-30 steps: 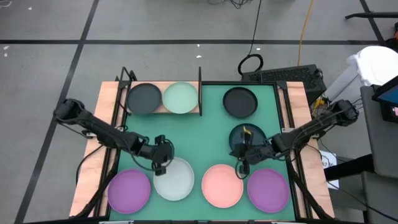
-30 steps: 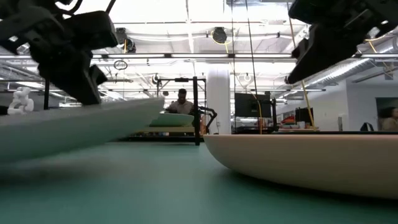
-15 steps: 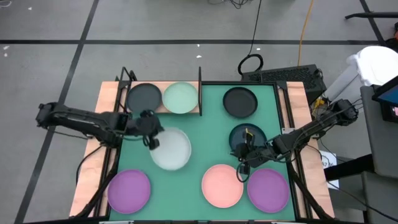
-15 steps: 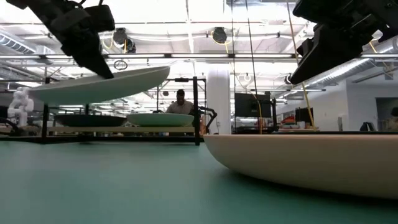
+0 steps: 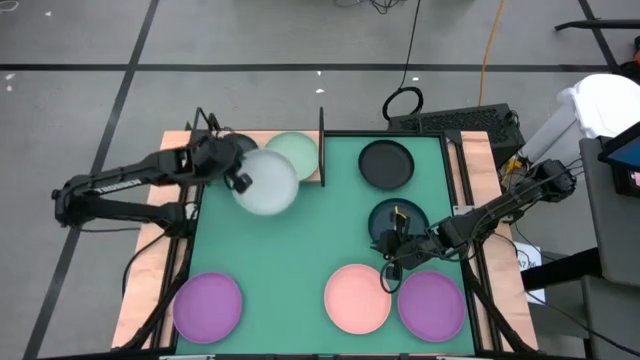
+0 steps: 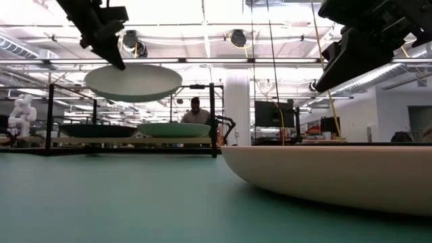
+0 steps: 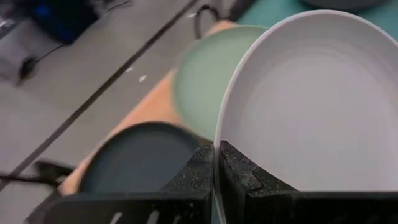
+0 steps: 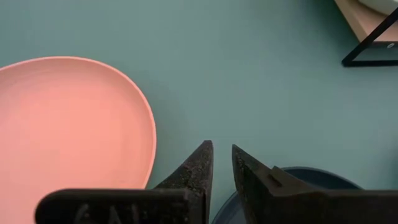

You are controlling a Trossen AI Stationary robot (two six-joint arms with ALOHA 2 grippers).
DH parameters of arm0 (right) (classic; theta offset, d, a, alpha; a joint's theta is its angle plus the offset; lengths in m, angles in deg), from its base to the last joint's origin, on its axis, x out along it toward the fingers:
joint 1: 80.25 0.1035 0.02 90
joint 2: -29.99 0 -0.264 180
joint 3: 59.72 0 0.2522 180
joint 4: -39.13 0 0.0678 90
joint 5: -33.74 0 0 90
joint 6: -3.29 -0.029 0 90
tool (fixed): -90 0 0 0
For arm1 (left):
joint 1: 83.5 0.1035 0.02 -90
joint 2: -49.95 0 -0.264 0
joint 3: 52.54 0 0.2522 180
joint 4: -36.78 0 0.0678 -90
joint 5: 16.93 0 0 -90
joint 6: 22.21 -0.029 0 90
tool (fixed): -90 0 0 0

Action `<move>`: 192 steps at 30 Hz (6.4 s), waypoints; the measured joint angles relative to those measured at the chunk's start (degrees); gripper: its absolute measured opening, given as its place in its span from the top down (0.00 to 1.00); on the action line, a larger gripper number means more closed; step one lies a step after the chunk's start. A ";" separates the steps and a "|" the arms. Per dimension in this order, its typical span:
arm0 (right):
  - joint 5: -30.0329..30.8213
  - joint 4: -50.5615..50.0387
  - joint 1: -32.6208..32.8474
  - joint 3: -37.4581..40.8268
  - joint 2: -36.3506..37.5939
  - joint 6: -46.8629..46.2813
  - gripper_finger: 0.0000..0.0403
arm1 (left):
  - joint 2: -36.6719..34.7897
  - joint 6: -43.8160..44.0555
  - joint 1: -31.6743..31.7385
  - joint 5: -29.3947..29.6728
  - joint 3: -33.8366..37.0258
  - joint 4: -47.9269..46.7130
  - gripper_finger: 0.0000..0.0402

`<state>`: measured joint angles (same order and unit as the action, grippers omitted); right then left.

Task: Place and stack plates onto a shelf
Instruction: Stack the gray plate on top of the the black plate on the shelf, then stack the dark blue plate on top of the light green plate on the shelf

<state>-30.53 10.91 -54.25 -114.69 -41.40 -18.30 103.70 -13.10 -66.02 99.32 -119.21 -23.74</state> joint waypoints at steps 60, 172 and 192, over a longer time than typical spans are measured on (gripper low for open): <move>-0.26 -0.11 -0.02 0.00 0.00 1.71 0.88 | 5.80 7.12 26.53 15.31 -2.18 -8.62 0.98; -18.01 -26.82 2.55 -3.30 -10.42 -10.36 0.78 | -3.07 5.61 -10.53 5.47 15.83 6.88 0.75; -15.13 -26.51 1.29 -5.02 -9.73 -6.61 1.00 | -3.07 6.46 -10.50 5.06 15.78 6.17 0.75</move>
<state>-45.66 -15.60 -52.96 -119.72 -51.13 -24.91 100.63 -6.64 -76.52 104.38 -103.43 -17.57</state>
